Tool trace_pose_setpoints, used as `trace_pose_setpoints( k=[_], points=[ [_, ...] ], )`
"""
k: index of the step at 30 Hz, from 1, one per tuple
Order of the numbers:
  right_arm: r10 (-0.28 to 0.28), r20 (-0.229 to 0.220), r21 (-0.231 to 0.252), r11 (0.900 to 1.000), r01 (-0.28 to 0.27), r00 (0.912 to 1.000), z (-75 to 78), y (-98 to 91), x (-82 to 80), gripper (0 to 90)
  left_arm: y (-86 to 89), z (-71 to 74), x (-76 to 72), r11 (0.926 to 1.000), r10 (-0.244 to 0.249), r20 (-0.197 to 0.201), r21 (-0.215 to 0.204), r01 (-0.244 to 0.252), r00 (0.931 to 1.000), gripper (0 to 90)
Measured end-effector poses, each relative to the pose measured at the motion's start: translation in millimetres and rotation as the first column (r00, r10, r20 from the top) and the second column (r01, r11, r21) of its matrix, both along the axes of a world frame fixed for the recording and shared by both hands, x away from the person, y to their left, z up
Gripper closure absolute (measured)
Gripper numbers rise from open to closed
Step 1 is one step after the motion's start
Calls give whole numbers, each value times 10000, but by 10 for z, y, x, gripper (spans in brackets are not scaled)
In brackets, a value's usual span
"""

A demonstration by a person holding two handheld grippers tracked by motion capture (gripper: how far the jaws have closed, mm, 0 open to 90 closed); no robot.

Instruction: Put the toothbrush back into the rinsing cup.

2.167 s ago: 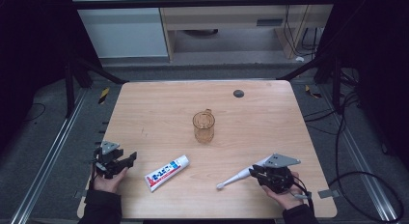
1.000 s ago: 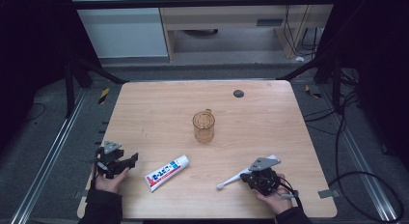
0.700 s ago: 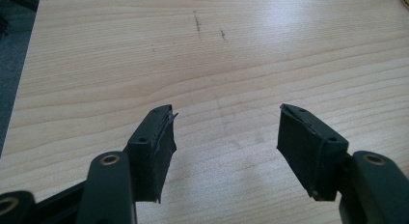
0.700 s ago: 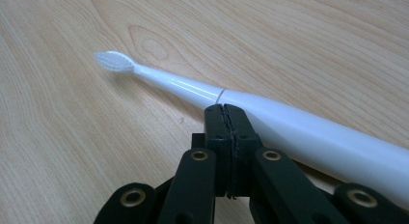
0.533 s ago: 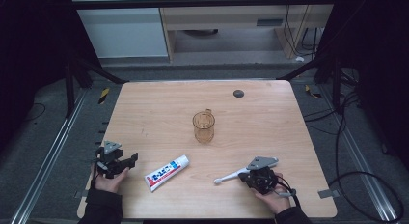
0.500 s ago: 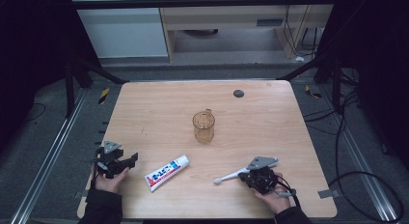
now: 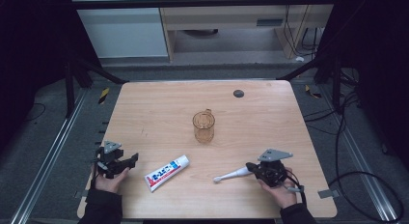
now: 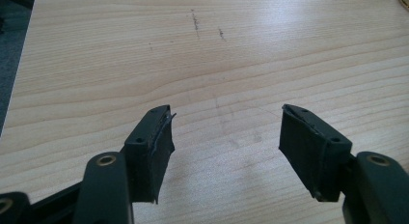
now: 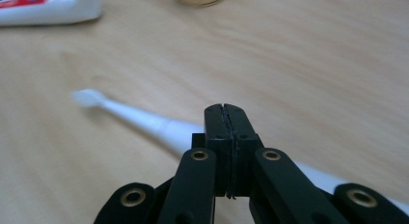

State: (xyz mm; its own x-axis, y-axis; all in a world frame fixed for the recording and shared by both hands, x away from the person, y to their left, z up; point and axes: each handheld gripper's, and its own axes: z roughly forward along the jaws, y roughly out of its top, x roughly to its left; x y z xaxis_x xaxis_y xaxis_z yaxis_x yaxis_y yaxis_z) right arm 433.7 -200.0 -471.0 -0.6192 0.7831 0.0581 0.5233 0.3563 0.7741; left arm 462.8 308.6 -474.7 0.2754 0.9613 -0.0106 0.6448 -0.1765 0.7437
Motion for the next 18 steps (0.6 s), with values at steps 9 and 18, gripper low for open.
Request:
trace_pose_setpoints(
  k=[9,18],
  points=[
    [-1867,-86,-449,9815,1861,9824,-47,-489,172,897,-1,5,-2,9999,116,81,103,-117,9999,394],
    [-2182,-220,-692,9739,2163,9757,-95,-583,206,897,-8,3,1,9999,79,61,147,-80,10000,397]
  ],
)
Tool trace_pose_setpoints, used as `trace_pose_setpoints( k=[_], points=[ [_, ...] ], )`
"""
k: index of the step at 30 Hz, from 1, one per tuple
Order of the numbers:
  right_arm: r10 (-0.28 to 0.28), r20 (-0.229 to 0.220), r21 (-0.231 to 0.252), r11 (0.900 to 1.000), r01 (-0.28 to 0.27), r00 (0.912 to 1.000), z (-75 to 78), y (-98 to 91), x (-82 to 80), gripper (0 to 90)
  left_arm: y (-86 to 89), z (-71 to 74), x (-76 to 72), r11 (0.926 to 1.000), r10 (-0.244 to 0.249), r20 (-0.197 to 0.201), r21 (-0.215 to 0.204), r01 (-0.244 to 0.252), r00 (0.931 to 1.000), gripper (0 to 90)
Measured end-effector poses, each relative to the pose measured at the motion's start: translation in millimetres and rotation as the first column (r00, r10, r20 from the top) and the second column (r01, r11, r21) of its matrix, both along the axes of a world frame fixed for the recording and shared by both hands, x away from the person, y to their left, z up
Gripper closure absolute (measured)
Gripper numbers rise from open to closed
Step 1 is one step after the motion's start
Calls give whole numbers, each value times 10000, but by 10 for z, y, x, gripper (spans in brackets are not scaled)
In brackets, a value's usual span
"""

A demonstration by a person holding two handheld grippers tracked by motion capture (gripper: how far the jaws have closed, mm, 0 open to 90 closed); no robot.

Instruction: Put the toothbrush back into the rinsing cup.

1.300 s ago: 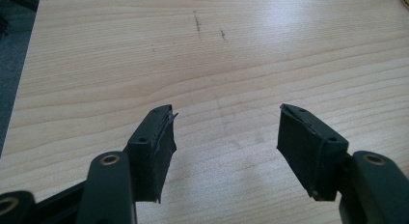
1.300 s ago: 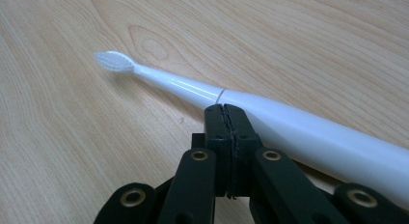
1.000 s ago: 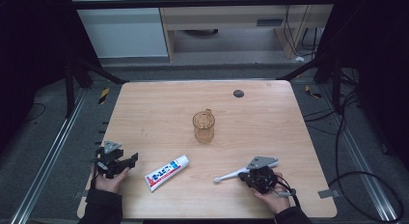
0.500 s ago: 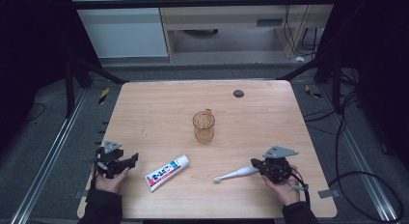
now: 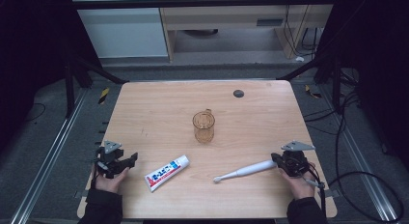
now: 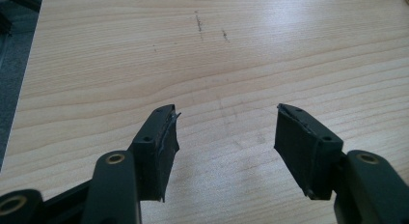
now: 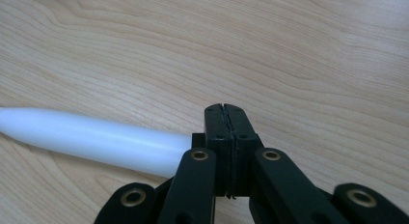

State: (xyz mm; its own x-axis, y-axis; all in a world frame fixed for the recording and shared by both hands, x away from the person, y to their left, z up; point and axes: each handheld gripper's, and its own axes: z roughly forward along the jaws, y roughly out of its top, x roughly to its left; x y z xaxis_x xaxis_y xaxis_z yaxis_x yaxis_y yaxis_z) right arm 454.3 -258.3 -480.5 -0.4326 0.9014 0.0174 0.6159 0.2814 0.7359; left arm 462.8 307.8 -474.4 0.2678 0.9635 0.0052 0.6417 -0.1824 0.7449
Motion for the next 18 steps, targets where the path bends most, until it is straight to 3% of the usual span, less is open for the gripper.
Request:
trace_pose_setpoints(
  k=[18],
  points=[
    [224,-159,-310,9993,-229,9996,-28,1,-75,896,7,4,-6,10000,-2,8,5,2,10000,397]
  ],
)
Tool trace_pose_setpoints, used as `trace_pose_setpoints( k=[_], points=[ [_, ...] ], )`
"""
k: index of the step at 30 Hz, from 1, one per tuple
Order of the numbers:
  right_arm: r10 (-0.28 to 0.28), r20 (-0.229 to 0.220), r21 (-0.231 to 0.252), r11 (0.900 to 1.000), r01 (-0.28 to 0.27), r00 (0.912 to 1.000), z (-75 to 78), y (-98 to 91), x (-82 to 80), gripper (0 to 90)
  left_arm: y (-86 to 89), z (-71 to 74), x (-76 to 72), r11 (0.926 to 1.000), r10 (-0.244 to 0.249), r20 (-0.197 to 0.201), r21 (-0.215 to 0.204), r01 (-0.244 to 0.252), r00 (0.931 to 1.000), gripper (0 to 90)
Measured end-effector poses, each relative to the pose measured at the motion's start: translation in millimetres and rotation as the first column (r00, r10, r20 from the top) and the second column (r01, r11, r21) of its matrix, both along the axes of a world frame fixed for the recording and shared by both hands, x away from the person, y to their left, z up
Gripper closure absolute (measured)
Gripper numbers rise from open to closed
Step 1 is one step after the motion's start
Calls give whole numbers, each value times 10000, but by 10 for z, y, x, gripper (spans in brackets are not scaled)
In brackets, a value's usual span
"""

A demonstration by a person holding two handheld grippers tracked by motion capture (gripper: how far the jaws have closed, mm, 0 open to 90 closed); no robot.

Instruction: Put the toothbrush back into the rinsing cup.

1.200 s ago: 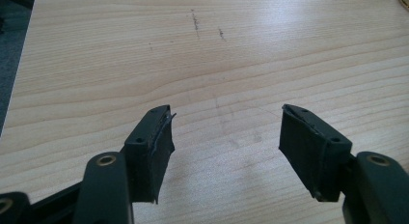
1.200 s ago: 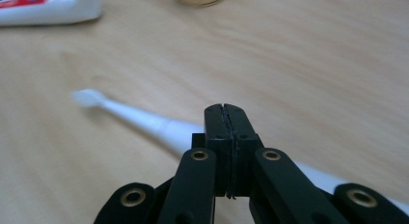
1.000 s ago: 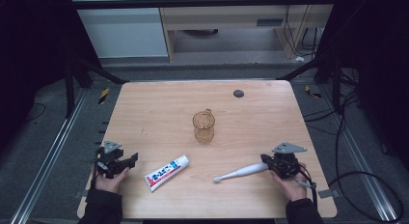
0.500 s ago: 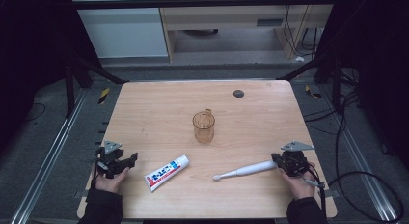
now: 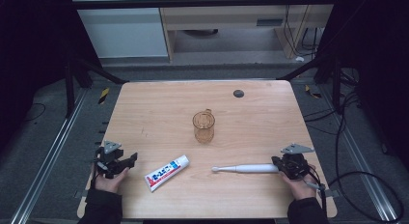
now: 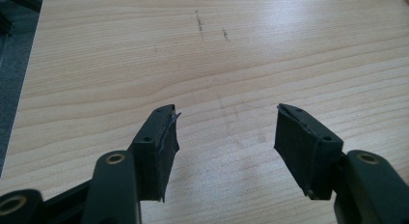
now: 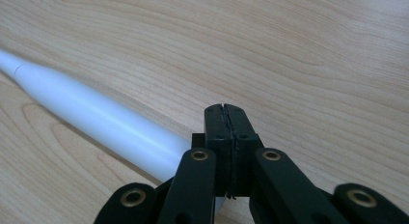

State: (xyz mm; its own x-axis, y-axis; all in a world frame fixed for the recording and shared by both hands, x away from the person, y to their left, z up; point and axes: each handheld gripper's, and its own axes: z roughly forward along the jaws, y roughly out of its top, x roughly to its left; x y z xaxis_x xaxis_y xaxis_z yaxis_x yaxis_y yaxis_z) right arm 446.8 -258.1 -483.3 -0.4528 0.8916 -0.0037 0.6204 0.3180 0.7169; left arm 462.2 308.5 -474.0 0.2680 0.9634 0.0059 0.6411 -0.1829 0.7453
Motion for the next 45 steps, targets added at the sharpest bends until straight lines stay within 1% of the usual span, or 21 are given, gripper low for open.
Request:
trace_pose_setpoints(
  k=[1,14,18,19,30,45],
  points=[
    [50,25,-70,10000,-50,10000,1,-1,-15,895,0,0,0,10000,-3,7,-6,3,10000,397],
    [274,-137,-123,9995,-275,9995,-1,-9,-142,891,2,4,-7,10000,5,29,-1,-5,10000,397],
    [392,-177,-239,9989,-396,9991,4,-9,-198,890,3,6,-9,10000,16,37,-2,-16,10000,397],
    [428,-136,-219,9988,-431,9990,2,-8,-206,890,3,7,-10,10000,18,38,-1,-18,10000,397],
    [745,-276,-189,9970,-750,9968,13,54,-332,885,3,13,-16,10000,38,66,33,-39,10000,397],
    [934,-350,-151,9955,-940,9950,19,105,-445,878,3,15,-18,10000,43,77,57,-44,10000,398]
  ],
)
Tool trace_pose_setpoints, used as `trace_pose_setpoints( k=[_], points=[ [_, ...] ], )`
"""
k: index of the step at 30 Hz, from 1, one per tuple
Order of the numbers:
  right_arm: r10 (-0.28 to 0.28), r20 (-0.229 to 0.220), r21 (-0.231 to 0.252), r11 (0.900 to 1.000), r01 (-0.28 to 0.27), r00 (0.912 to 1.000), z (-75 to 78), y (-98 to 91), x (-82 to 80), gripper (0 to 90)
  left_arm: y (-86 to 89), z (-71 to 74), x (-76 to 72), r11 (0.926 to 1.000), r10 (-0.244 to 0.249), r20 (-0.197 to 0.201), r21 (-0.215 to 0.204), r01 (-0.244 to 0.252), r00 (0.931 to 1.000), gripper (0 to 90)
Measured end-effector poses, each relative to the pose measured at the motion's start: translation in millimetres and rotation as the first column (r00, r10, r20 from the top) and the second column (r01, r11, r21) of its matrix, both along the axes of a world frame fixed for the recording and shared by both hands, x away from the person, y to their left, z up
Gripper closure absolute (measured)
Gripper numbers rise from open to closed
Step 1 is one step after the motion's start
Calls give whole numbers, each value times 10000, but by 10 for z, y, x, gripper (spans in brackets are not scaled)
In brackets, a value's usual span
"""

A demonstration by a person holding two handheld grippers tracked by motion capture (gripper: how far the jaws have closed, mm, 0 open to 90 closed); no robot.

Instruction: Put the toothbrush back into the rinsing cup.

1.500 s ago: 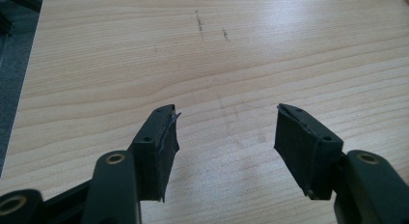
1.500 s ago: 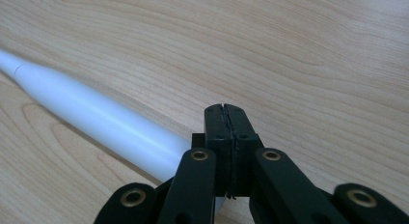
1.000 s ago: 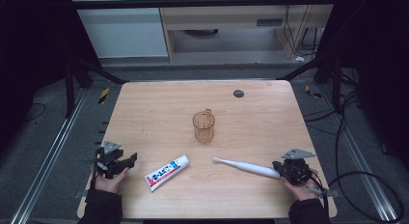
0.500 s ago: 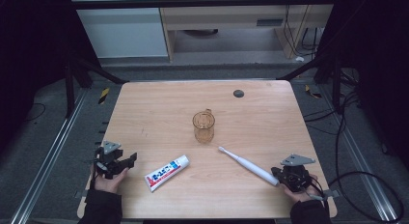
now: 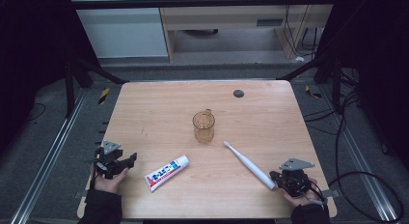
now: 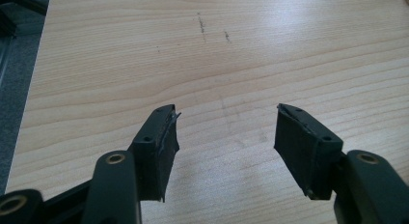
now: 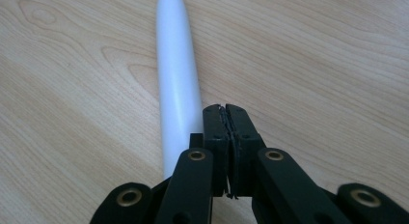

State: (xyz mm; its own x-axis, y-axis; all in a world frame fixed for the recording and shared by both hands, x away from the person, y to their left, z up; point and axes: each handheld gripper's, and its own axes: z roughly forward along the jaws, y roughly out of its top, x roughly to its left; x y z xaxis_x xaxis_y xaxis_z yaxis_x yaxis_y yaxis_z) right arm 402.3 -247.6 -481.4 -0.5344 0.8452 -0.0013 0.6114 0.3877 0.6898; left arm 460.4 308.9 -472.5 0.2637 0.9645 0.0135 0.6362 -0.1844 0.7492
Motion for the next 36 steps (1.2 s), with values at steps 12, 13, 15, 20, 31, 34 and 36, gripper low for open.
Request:
trace_pose_setpoints(
  k=[12,13,15,20,31,34,36],
  points=[
    [81,-42,23,10000,-81,10000,14,35,-28,864,-3,-2,1,10000,-7,-10,21,7,10000,398],
    [81,-42,23,10000,-81,10000,14,35,-28,864,-3,-3,2,10000,-5,-9,16,5,10000,398],
    [-145,41,64,9999,145,9999,38,12,-20,851,-5,-4,4,10000,-14,-10,18,14,10000,398],
    [-432,284,68,9990,431,9987,106,-20,12,819,-8,-6,6,10000,-47,-34,17,47,10000,397],
    [-691,356,352,9971,678,9970,286,26,139,692,-18,-10,22,9999,-120,-50,71,120,9999,396],
    [-635,417,381,9974,619,9971,351,63,185,659,-22,-10,24,9998,-124,-29,123,124,9999,395],
    [-598,400,445,9973,580,9974,404,92,213,641,-23,-9,26,9998,-132,-30,128,132,9999,394]
  ],
)
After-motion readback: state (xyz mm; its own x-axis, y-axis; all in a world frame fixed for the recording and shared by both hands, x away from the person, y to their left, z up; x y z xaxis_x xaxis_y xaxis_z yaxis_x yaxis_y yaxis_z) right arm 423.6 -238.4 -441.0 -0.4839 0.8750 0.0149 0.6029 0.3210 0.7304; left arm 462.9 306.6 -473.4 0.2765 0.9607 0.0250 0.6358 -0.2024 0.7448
